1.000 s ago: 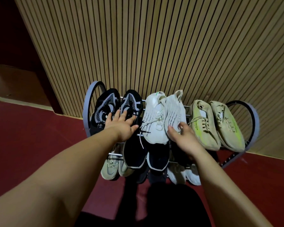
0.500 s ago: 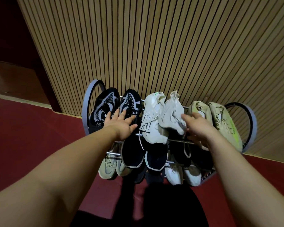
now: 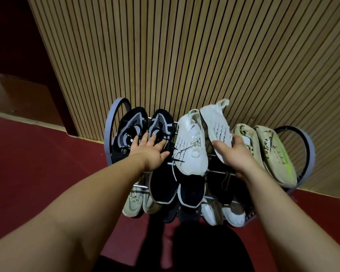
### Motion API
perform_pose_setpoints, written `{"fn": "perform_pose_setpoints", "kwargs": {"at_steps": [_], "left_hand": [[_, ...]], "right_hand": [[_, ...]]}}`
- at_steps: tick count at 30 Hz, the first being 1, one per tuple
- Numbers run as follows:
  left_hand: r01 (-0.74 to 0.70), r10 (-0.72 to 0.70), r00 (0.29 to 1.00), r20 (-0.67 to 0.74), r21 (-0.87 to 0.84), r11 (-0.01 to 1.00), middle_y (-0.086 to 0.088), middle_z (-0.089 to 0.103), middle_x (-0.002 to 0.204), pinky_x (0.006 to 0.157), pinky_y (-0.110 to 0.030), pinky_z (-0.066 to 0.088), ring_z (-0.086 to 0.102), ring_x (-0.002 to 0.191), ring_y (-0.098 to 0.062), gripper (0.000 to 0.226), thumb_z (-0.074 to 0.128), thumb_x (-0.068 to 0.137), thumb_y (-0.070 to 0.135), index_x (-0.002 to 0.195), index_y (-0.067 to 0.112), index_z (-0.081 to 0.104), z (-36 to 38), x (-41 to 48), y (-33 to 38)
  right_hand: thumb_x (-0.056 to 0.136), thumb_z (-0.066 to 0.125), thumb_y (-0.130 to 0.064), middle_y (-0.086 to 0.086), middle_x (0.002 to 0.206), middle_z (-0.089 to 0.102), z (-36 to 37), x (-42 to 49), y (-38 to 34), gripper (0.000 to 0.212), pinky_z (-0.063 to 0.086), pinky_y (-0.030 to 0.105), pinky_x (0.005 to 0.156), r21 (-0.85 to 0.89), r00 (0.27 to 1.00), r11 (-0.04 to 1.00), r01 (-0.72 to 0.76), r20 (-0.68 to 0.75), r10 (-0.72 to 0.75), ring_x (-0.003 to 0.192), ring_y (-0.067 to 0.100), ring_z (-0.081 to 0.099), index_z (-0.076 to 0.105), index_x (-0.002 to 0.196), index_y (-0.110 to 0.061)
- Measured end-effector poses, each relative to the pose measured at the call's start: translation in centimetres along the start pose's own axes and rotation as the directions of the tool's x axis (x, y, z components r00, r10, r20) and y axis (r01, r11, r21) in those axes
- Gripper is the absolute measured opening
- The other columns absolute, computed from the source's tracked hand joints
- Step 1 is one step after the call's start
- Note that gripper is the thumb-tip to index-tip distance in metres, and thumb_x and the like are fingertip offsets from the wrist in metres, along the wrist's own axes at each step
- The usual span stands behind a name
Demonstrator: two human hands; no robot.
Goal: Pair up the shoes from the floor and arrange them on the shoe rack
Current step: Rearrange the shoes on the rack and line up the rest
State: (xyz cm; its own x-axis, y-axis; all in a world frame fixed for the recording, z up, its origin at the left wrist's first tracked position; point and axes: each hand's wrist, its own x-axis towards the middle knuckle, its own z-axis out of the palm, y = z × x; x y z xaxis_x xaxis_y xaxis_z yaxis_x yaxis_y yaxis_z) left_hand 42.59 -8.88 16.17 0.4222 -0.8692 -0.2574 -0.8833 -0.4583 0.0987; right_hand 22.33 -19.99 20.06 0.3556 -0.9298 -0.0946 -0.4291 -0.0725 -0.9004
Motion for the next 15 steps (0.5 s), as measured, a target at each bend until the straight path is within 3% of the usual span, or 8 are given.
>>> {"fn": "perform_pose_setpoints", "kwargs": {"at_steps": [3, 5, 6, 8, 10, 12, 15], "left_hand": [[-0.007, 0.006, 1.000, -0.028, -0.027, 1.000, -0.003, -0.006, 0.159, 0.115, -0.044, -0.011, -0.012, 0.146, -0.023, 0.065, 0.018, 0.098, 0.054, 0.150, 0.026, -0.009, 0.1, -0.1, -0.1], [-0.023, 0.021, 0.999, -0.049, -0.040, 0.999, -0.004, -0.006, 0.159, 0.116, -0.043, -0.011, -0.011, 0.146, -0.022, 0.070, 0.020, 0.098, 0.053, 0.149, 0.020, -0.015, 0.2, -0.4, -0.2], [-0.031, 0.029, 0.998, -0.048, -0.040, 0.999, -0.004, -0.007, 0.159, 0.116, -0.042, -0.011, -0.012, 0.146, -0.022, 0.070, 0.020, 0.099, 0.052, 0.149, 0.018, -0.016, 0.2, -0.6, -0.3], [-0.050, 0.049, 0.998, -0.030, -0.027, 0.998, -0.005, -0.008, 0.159, 0.116, -0.040, -0.011, -0.013, 0.145, -0.022, 0.070, 0.020, 0.099, 0.050, 0.149, 0.016, -0.014, 0.0, -0.9, -0.5], [-0.059, 0.059, 0.998, -0.010, -0.015, 0.998, -0.006, -0.009, 0.159, 0.116, -0.039, -0.011, -0.014, 0.145, -0.021, 0.069, 0.021, 0.100, 0.050, 0.150, 0.015, -0.011, -0.3, -1.0, -0.7], [-0.057, 0.057, 0.998, 0.009, -0.013, 0.998, -0.005, -0.009, 0.159, 0.116, -0.038, -0.010, -0.013, 0.145, -0.021, 0.068, 0.021, 0.100, 0.050, 0.151, 0.014, -0.008, -0.6, -1.0, -0.7], [-0.058, 0.059, 0.998, 0.009, -0.044, 0.997, -0.005, -0.007, 0.159, 0.116, -0.037, -0.010, -0.012, 0.146, -0.020, 0.071, 0.023, 0.099, 0.050, 0.150, 0.013, -0.009, -0.5, -0.7, -0.7]], "right_hand": [[0.085, 0.065, -0.023, -0.001, 0.121, 0.051, -0.7, -0.4, 0.0, 0.071, 0.035, 0.020, 0.088, -0.259, 0.975, 0.955, 0.143, 0.200, -0.092, 0.106, 0.013, 0.049, 0.026, 0.144, -0.016], [0.077, 0.072, -0.025, 0.004, 0.136, 0.044, 0.0, 0.4, 1.1, 0.092, 0.034, 0.025, 0.102, -0.389, 0.946, 0.914, 0.116, 0.323, 0.017, 0.121, 0.019, 0.046, 0.014, 0.148, -0.018], [0.068, 0.079, -0.035, 0.004, 0.142, 0.040, 0.5, 0.9, 1.6, 0.105, 0.033, 0.030, 0.108, -0.401, 0.938, 0.913, 0.083, 0.340, 0.064, 0.126, 0.022, 0.044, 0.013, 0.149, -0.022], [0.037, 0.081, -0.068, 0.003, 0.145, 0.038, 1.7, 2.6, 3.2, 0.132, 0.036, 0.041, 0.109, -0.281, 0.948, 0.959, -0.040, 0.293, 0.126, 0.128, 0.024, 0.044, 0.013, 0.146, -0.033], [0.023, 0.072, -0.083, 0.002, 0.144, 0.039, 2.7, 5.2, 5.5, 0.136, 0.038, 0.046, 0.107, -0.201, 0.957, 0.971, -0.132, 0.228, 0.178, 0.126, 0.026, 0.046, 0.010, 0.139, -0.046], [0.026, 0.073, -0.080, 0.004, 0.140, 0.043, 3.1, 4.5, 4.4, 0.132, 0.041, 0.047, 0.104, -0.216, 0.972, 0.968, -0.131, 0.164, 0.169, 0.123, 0.029, 0.049, 0.012, 0.137, -0.045], [0.051, 0.077, -0.060, 0.009, 0.139, 0.045, 2.3, 3.5, 2.0, 0.114, 0.040, 0.045, 0.105, -0.327, 0.998, 0.945, -0.022, 0.055, 0.042, 0.123, 0.031, 0.047, 0.019, 0.144, -0.028]]}}
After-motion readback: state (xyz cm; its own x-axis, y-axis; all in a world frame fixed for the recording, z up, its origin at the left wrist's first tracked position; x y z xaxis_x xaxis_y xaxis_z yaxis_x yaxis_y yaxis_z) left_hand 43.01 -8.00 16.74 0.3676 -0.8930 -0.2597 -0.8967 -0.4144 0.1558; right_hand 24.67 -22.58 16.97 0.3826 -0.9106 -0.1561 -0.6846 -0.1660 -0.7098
